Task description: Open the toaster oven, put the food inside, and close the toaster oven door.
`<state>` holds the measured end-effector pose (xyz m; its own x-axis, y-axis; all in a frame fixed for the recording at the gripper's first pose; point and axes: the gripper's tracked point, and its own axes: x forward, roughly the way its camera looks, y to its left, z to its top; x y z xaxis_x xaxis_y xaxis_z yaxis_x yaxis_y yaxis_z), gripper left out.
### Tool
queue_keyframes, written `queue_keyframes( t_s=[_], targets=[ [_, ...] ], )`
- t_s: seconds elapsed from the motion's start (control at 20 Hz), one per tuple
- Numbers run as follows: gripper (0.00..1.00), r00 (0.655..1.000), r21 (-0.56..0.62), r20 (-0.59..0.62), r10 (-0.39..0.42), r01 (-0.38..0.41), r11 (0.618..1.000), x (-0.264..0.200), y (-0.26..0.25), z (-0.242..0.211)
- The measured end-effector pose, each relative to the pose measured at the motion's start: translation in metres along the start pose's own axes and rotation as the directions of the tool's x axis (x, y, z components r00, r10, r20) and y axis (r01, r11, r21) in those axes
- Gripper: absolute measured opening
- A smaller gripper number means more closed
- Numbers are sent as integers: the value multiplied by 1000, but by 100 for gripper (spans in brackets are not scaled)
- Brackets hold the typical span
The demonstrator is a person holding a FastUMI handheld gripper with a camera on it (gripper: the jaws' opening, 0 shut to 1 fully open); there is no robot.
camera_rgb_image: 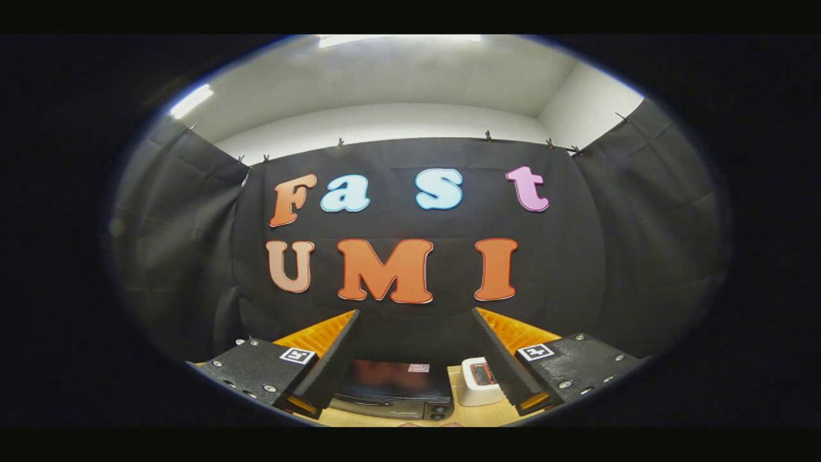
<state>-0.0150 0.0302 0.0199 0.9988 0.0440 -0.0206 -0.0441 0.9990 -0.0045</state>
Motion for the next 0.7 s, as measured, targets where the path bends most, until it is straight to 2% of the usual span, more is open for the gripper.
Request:
queue_keyframes(
  t_s=[0.7],
  targets=[
    [99,1000,-32,17,21,-20,999,-4,5,2]
  ],
)
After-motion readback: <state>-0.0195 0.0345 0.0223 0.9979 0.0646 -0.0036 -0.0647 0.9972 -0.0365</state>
